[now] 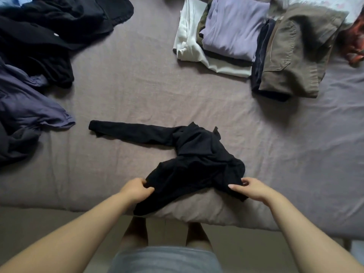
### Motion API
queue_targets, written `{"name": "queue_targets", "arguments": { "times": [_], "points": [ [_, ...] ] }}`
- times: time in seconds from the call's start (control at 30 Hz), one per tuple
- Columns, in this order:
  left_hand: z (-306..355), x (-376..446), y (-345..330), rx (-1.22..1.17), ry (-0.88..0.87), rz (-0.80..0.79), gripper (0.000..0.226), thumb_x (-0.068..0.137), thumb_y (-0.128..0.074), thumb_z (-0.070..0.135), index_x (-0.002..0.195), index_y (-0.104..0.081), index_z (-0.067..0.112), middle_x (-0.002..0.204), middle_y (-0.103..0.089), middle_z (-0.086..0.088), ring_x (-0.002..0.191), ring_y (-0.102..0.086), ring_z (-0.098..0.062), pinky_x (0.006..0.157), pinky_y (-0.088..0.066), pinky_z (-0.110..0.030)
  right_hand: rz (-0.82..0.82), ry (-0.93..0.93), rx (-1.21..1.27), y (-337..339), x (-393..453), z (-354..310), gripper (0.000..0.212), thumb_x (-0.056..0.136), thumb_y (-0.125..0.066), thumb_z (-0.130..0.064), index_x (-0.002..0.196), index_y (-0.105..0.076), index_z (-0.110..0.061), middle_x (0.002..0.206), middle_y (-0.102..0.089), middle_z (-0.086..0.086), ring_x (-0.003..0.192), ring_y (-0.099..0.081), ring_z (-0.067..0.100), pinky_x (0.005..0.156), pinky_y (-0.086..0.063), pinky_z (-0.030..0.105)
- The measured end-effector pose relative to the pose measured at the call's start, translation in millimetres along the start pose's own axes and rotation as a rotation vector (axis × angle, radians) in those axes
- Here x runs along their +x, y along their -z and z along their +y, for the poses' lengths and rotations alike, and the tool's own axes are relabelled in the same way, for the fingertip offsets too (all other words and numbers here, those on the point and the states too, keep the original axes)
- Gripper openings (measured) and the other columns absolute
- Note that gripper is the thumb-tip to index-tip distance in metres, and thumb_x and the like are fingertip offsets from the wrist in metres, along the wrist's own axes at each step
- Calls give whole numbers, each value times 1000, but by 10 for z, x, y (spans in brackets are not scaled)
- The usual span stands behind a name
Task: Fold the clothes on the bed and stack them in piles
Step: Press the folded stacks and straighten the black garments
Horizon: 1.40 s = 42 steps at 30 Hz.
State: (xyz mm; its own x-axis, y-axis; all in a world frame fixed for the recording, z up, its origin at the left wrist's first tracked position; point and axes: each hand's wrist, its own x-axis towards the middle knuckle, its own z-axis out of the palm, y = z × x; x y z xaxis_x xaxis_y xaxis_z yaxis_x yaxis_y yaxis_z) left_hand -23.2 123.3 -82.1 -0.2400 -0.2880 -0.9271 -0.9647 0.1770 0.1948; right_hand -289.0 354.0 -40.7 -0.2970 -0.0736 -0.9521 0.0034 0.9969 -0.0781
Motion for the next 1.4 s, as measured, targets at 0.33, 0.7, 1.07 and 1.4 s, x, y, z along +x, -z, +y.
{"name": "queue_targets", "arguments": {
  "times": [0.33, 0.7, 1.07, 1.4],
  "points": [
    [1031, 75, 63, -527, 7, -182, 72, 93, -35, 64, 135, -53, 9, 139, -52, -8, 126, -49, -27, 101, -35, -30, 244, 200, 393, -168, 200, -969, 58, 82, -58, -64, 110, -50, -15, 105, -57, -1, 92, -56, 13, 75, -42, 27],
    [843, -478, 229, -618, -351, -125, 26, 97, -51, 39, 112, -66, 24, 107, -71, 6, 100, -66, -10, 91, -51, -26, -100, 445, 1060, 452, -413, -601, 46, 86, -56, -19, 130, -56, -11, 124, -66, 4, 113, -62, 15, 95, -51, 29],
    [775, -679, 1111, -1270, -619, -257, 43, 77, -59, 9, 120, -59, 7, 118, -66, -9, 108, -63, -22, 91, -52, -33, -222, 625, 1480, 824, -794, -208, 53, 104, -13, -27, 152, -18, -6, 158, -11, 18, 144, 11, 27, 117, 15, 38],
    [66, -49, 483, -33, -5, -62, 58, 85, -42, 72, 77, -55, 16, 82, -58, 1, 81, -57, -16, 74, -41, -31, -265, 154, 1098, -141, -153, 9, 70, 84, -24, -76, 138, -45, -37, 137, -56, -7, 127, -51, 21, 105, -39, 47]
  ]
}}
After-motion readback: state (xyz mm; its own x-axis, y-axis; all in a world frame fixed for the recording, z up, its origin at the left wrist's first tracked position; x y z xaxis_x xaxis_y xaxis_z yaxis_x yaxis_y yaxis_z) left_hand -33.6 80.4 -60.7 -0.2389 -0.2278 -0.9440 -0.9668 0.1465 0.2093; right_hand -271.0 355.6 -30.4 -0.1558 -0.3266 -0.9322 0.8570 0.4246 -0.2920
